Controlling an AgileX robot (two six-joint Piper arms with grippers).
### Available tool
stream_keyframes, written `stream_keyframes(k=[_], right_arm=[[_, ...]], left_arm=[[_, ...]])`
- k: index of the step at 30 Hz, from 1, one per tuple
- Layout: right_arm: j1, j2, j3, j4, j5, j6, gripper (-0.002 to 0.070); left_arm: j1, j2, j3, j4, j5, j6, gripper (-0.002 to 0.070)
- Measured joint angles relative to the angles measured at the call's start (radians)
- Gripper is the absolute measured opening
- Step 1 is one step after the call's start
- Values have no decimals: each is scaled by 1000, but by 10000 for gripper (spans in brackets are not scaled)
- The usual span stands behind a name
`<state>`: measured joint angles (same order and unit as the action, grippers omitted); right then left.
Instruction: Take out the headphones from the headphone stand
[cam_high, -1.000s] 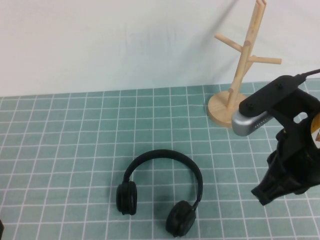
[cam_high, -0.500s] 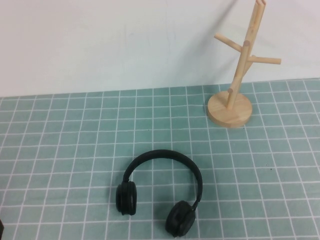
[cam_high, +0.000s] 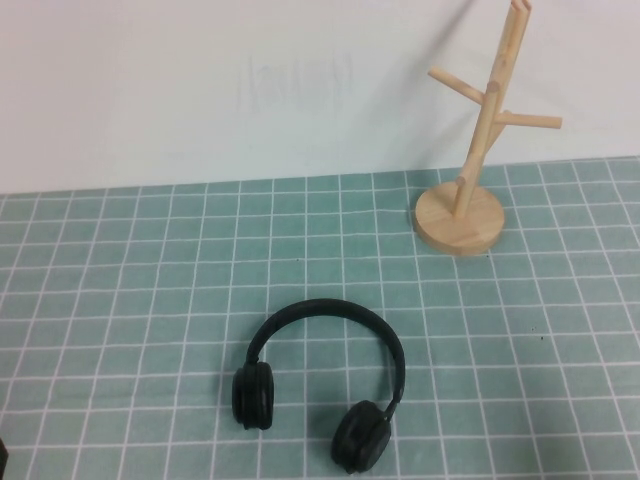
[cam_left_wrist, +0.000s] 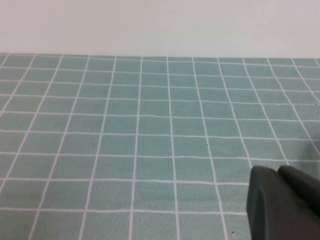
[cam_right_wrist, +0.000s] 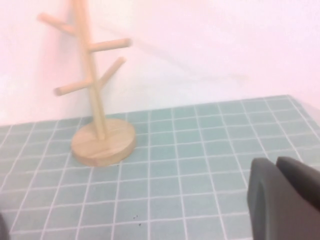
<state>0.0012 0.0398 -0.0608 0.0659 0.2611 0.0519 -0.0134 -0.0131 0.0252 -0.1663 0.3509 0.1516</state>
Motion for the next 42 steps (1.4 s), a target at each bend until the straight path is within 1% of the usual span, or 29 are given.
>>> stream_keyframes(k=[4, 7, 21, 27, 32, 42], right_arm=[[-21, -47, 54, 16, -24, 2, -9], [-21, -47, 83, -9, -50, 2, -9], [-21, -47, 87, -94, -81, 2, -9], [-21, -47, 87, -163, -30, 2, -9], [-21, -47, 89, -147, 106, 2, -9], [-21, -47, 89, -145, 116, 2, -9]], left_arm=[[0, 0, 0, 0, 0, 0, -3], [0, 0, 0, 0, 0, 0, -3], [0, 0, 0, 0, 0, 0, -3], [0, 0, 0, 0, 0, 0, -3], [0, 0, 0, 0, 0, 0, -3], [0, 0, 0, 0, 0, 0, -3]])
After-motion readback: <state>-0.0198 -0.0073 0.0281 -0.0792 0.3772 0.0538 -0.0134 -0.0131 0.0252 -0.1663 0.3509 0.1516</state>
